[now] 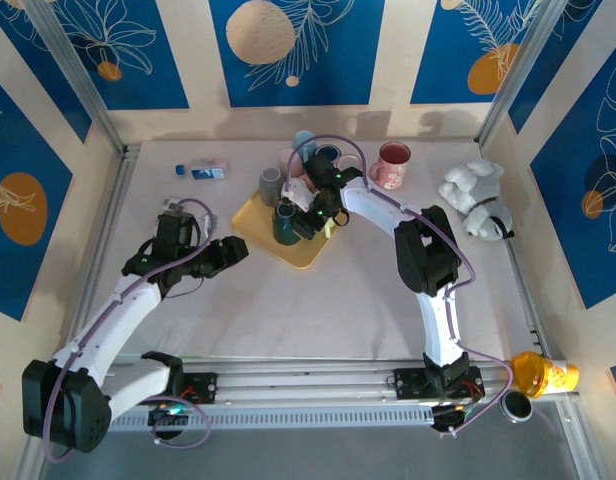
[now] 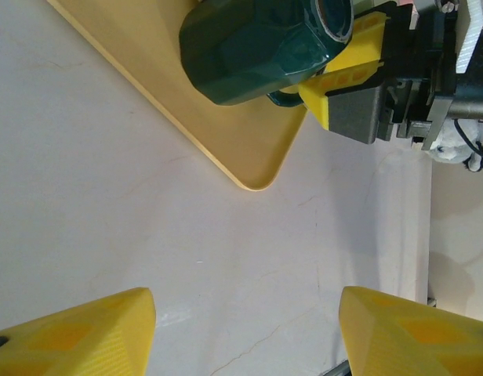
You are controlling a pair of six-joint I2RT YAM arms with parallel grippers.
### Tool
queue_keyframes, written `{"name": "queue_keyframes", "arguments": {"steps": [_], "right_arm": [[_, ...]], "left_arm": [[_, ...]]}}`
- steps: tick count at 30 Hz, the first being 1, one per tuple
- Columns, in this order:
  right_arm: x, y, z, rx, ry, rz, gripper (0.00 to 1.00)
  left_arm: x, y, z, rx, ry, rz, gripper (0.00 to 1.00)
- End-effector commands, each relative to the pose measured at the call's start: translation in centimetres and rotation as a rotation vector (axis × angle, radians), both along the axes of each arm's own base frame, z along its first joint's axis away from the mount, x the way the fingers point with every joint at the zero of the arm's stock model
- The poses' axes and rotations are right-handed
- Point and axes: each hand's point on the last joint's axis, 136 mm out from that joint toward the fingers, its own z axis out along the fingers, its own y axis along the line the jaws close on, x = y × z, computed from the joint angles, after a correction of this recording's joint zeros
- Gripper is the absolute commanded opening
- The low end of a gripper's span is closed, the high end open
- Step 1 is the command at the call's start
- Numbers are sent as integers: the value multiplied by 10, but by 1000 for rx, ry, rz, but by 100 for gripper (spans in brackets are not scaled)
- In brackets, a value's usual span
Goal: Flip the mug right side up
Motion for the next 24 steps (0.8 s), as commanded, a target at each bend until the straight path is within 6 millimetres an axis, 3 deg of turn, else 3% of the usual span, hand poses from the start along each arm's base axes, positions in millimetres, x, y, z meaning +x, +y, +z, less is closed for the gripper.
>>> {"name": "queue_keyframes", "arguments": {"steps": [1,9,13,17,24], "right_arm": [[2,5,0,-9,-2,7,37],[2,4,-9,-19,3,-1,29],[4,4,-4,-13,-19,-7,13],[-1,10,18,61,-11,-21,0],[-30,24,90,310,40,-50,0]], "left_arm": [[2,0,12,-29,-1,4,64],[3,7,16,-15,-26,31,63],[4,8,17,-14,-25,36,62],[3,8,16,-41,16,59,63],[6,-3,35,-162,5,66,64]]}}
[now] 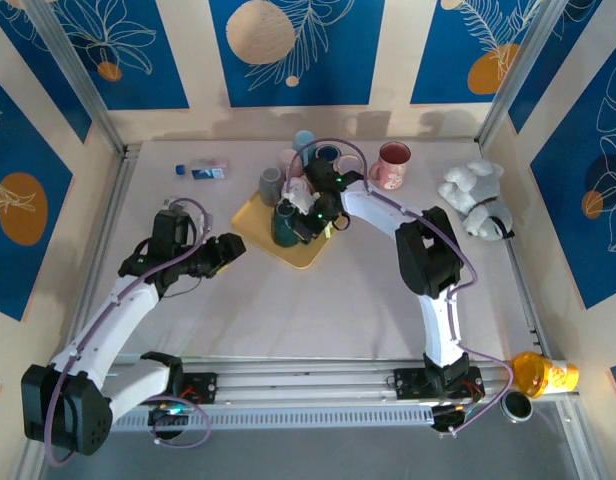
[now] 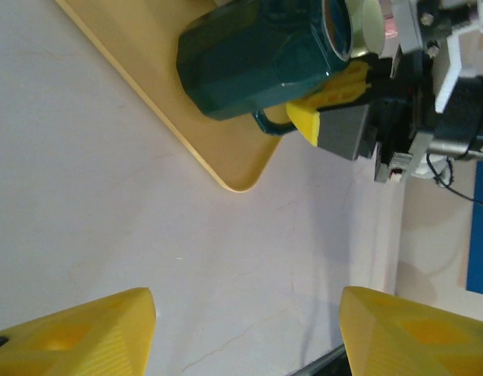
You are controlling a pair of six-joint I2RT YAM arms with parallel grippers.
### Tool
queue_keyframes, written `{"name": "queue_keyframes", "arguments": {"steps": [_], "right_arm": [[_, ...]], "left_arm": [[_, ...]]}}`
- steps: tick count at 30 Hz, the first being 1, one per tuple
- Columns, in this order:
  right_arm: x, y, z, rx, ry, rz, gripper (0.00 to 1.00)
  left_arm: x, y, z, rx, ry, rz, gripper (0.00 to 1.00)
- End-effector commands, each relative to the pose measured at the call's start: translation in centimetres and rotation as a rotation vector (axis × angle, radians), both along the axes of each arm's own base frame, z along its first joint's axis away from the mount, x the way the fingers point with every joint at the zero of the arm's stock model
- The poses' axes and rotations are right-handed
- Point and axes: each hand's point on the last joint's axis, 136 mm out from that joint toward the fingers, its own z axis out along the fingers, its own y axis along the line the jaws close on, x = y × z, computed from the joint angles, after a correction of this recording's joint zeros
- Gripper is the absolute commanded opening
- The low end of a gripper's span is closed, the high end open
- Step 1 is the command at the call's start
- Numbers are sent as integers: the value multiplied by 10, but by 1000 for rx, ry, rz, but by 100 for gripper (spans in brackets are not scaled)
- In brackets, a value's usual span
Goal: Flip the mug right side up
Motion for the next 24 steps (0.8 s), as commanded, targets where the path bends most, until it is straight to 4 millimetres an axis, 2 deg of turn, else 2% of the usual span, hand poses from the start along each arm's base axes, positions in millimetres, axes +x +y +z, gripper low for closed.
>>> {"name": "queue_keyframes", "arguments": {"steps": [1,6,11,18,24], "right_arm": [[-12,22,91,266,-38,-4,0],[-32,26,146,422,-19,-26,0],[-47,23,204,609,18,-59,0],[-59,17,261,802,110,-142,0],[-65,15,293,945,171,-175,0]], "left_arm": [[5,-5,29,-100,-44,17,64],[7,-15,49,-229,-76,22,64],[11,-19,86,-323,-216,9,63],[13,-12,126,-506,-413,83,62],[12,-15,152,-626,-480,68,63]]}}
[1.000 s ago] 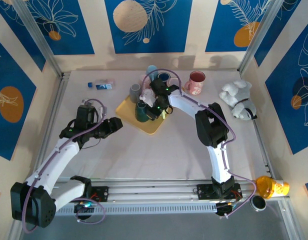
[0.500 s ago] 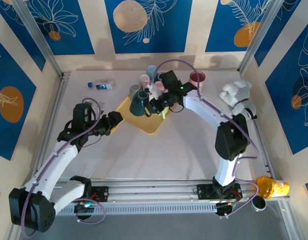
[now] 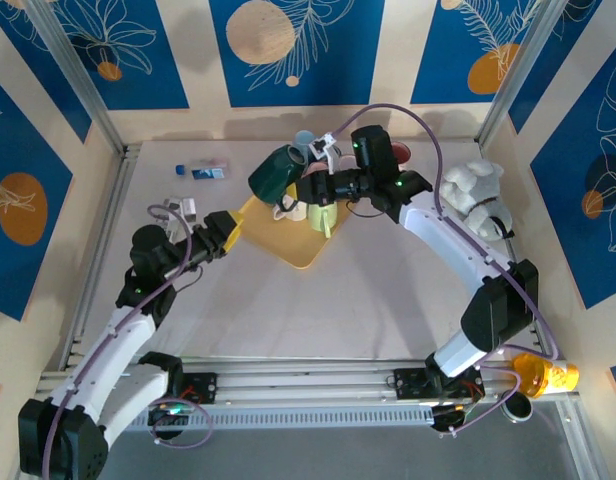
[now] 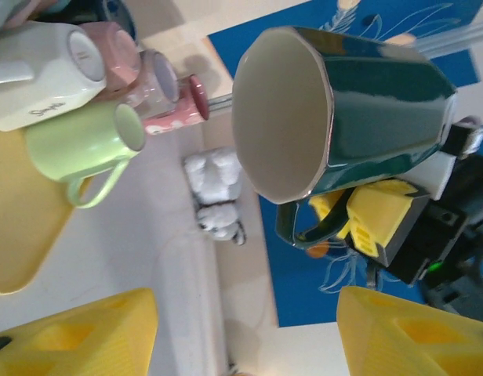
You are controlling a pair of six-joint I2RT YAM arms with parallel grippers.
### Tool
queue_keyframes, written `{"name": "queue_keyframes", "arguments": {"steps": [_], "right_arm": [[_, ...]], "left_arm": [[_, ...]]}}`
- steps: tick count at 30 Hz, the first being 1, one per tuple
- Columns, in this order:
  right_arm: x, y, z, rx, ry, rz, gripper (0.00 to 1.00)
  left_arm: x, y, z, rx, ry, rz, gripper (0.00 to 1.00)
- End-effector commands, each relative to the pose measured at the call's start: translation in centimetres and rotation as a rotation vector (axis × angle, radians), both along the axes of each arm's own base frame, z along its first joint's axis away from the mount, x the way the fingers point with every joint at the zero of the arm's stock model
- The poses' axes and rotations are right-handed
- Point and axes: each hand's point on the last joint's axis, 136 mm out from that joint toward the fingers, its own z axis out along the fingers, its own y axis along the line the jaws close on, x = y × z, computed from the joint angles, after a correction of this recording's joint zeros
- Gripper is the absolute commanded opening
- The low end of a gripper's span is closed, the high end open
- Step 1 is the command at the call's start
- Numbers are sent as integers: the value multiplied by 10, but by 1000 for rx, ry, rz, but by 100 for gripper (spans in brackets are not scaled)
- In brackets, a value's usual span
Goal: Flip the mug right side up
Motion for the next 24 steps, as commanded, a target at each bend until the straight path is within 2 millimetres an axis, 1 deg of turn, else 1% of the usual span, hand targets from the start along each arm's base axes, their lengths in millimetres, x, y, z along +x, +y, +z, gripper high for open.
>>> {"name": "queue_keyframes", "arguments": {"steps": [1,3,5,9,11,14,18,24], "right_arm": [[-15,1,66,211,-44,38,0],[-15,0,71,251,-32,32,0],[-15,0,77,287,-38,30,0],[-10,-1,77,333,-60,3,0],[-7,-3,77,353,-68,-12,0],[-6,-7,85,395,-104,-26,0],[-6,-9,91,430,-134,-35,0],[-9,-14,101,487,-147,-47,0]], "left_arm": [[0,1,47,-132,-130,3,63],[2,1,55,-188,-136,16,63],[2,-3,65,-233,-155,5,63],[-1,-24,78,-269,-173,-70,63],[-2,-30,79,-279,-174,-75,63],[-3,-35,80,-275,-169,-79,63],[-2,-42,76,-269,-156,-81,63],[2,-53,91,-331,-182,-103,64]]}}
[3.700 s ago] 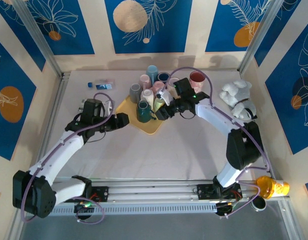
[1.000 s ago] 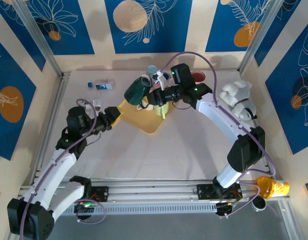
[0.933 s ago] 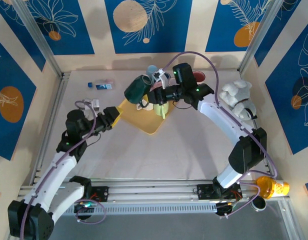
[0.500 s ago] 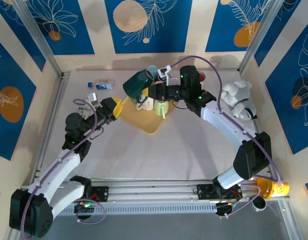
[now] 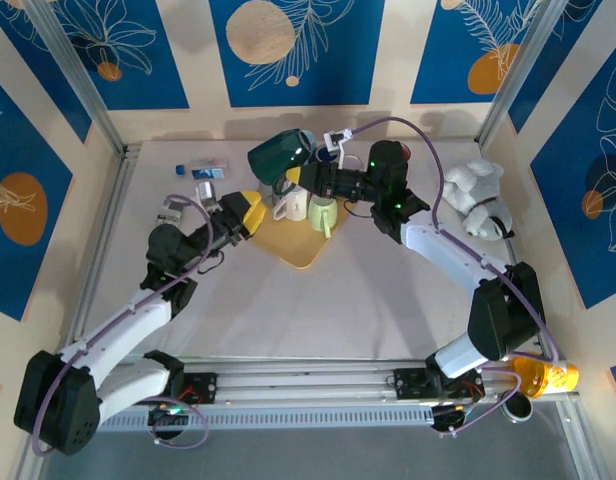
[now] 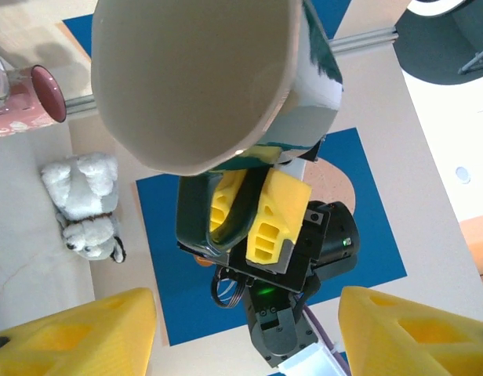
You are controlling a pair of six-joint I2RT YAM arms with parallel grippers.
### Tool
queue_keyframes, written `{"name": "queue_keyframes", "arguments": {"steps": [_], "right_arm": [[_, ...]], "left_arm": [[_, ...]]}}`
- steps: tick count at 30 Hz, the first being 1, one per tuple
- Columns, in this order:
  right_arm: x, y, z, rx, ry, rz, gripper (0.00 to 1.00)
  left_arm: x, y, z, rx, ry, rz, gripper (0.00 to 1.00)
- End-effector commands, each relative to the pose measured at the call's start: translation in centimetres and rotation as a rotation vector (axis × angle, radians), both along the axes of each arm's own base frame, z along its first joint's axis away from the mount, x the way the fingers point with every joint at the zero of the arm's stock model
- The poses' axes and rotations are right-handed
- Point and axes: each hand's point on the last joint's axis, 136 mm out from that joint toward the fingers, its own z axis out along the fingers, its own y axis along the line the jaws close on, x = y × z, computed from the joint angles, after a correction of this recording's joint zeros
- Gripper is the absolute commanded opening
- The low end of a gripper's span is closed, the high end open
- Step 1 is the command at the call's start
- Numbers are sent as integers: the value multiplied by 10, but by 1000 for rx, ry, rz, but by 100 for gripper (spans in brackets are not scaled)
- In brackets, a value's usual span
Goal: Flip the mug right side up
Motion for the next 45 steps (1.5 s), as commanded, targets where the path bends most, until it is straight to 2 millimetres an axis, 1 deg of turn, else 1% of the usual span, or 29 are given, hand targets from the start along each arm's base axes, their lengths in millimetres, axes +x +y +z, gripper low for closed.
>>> {"name": "queue_keyframes", "arguments": {"steps": [1,8,12,17,22,27,32,35,37,39,41,43,45], "right_arm": [[-20,-14,65,136,-196,-18,0],[-27,-12,67,159,-192,-11,0],[-32,-11,69,170,-190,-7,0],[-33,-12,67,183,-177,-21,0],[-32,-13,64,192,-160,-30,0],[-28,-13,58,203,-139,-38,0],[-24,-11,50,199,-114,-42,0],[-22,-11,46,196,-99,-41,0],[-21,-11,44,193,-88,-42,0],[-21,-12,43,187,-81,-46,0],[-20,-11,40,172,-72,-48,15],[-20,-11,38,156,-72,-49,33],[-20,-12,37,146,-64,-55,44]], "left_arm": [[-1,-3,36,-82,-88,-6,64],[5,-14,51,-132,-136,-17,63],[11,-18,50,-158,-130,-11,60],[12,-23,57,-217,-155,-24,54],[13,-31,61,-228,-175,-44,48],[12,-33,68,-254,-200,-37,40],[11,-34,70,-244,-220,-32,28],[10,-33,69,-236,-227,-26,16],[9,-32,70,-226,-241,-17,1],[7,-32,71,-214,-256,-18,0],[3,-34,75,-196,-293,-28,0],[0,-33,79,-186,-332,-23,0],[0,-32,80,-183,-346,-17,0]]}}
